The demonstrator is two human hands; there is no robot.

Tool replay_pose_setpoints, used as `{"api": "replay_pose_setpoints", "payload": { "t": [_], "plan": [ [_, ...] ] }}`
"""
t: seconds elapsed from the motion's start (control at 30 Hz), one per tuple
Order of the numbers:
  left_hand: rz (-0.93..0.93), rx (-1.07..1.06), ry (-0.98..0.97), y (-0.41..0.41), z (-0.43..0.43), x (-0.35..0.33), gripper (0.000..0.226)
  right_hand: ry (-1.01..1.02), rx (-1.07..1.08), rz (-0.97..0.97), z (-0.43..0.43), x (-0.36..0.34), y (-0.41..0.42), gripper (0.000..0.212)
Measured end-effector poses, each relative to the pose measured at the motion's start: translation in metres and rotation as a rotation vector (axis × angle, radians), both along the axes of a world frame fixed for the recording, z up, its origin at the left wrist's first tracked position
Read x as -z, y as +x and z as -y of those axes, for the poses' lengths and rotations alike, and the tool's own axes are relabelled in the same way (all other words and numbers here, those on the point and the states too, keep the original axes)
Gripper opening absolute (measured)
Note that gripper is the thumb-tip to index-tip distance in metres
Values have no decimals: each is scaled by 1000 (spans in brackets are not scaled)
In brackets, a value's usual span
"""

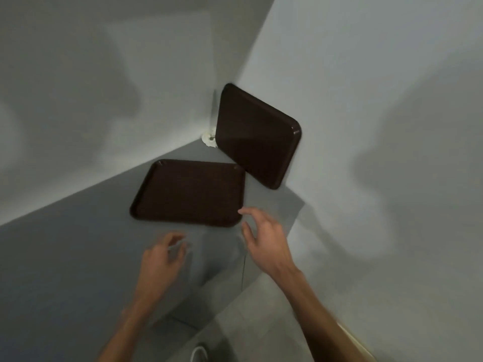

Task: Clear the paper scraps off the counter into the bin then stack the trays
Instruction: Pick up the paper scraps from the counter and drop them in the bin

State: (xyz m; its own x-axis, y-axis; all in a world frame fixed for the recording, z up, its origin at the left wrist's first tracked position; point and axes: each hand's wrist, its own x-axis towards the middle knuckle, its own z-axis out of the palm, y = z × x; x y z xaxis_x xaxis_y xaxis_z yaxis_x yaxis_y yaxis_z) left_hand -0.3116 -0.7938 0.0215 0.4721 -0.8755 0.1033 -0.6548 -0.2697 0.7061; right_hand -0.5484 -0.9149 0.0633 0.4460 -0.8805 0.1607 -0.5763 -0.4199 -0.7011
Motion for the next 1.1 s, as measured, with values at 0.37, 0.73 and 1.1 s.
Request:
{"api": "replay_pose_setpoints", "payload": {
  "t": [0.37, 0.73, 1.1],
  "plan": [
    [59, 109, 165, 140, 119, 12, 22, 48, -23, -219, 110, 55, 136, 30],
    [156, 288, 296, 173, 351, 36, 29, -73, -194, -472, 273, 156, 200, 55],
    [382, 359, 431, 199, 560, 86, 91, -209, -323, -449, 301, 201, 206, 52]
  ]
}}
